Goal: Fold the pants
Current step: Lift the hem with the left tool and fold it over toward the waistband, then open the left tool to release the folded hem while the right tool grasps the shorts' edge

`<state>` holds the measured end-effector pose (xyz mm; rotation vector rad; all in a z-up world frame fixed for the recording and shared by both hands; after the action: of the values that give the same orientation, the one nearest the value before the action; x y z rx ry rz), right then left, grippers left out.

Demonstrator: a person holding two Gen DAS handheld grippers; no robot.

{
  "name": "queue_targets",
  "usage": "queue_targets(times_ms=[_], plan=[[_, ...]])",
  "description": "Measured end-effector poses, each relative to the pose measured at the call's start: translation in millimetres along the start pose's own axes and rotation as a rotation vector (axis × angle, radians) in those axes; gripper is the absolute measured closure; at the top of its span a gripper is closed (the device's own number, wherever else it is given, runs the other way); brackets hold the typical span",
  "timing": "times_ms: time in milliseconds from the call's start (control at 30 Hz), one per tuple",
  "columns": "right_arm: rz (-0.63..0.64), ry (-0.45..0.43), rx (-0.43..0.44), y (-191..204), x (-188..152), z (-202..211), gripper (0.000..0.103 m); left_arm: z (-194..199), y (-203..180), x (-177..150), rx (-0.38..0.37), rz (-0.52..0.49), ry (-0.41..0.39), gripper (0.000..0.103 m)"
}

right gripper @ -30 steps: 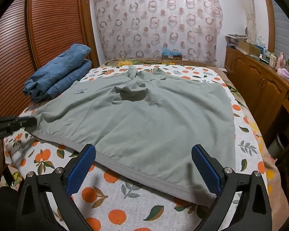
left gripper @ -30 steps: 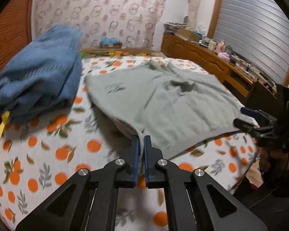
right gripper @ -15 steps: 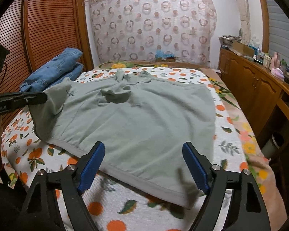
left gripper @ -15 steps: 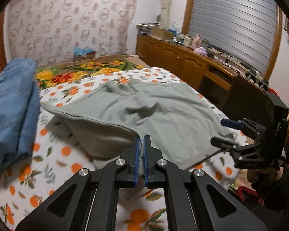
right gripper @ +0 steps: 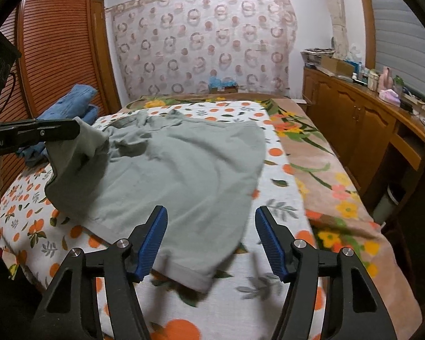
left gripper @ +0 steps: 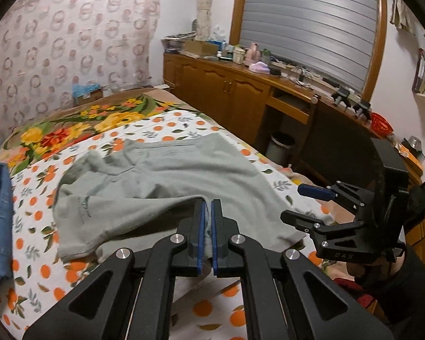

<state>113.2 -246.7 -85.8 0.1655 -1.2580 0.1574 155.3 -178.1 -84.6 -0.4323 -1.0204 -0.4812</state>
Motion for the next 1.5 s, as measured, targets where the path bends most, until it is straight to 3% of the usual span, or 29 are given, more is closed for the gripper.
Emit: queue_targets(times_ms=[200,400,467,533,600,733,967,1167,1500], plan=[[-0.021,-0.011,-0.026,1.6,-3.6,10.4,0.038,-15.9,-12.8,-0.6,-0.034,-0.003,0.023,0.098],[-0.024,-0.009,-0.031,13.8,-9.9,17.5,0.038,-18.6,-12.7,-2.7,-0.011,0.004,0.027,0.097],[-0.024,-0.010,-0.028,15.8,-10.4,19.2,0.038,-17.2,-9.6,-2.6,0.007,0.002,0.027,0.089],[-0.026,-0.011,-0.023,17.7,-10.1,20.2,0.038,-15.3,-5.2,-1.7,0.036,-0.010,0.018,0.070],[-0.024,-0.011,-0.018,23.4,-10.1,20.9,0.039,-11.3,0.8,0.0,0.051,-0.002,0.003,0.058],[-0.025,-0.014,-0.005,19.5,-5.5,20.1,0.039,-4.1,14.3,0.8,0.076,0.013,-0.018,0.049],[-0.034,-0.001,0.067,23.5,6.0,0.2,0.058,-0.7,45.6,-20.9,0.150,0.022,0.006,0.049],[-0.007,0.025,0.152,51.8,4.3,-14.9,0.059,4.7,71.8,-46.0,0.186,0.039,0.041,0.049],[0.019,0.101,0.239,59.6,3.0,-43.2,0.072,8.6,91.2,-70.1,0.211,0.074,0.084,0.049]])
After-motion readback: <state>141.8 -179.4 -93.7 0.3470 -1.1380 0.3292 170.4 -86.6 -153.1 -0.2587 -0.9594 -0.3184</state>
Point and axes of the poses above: each gripper's, at about its wrist camera, not at the fingertips, and z roughly against the way its jaws point, y to its left, x to its top, the point moved 9 cm from there along -z, roughly the way its jaws point, and after that the axes turned 13 degrees about -y, right-handed, at the moved point
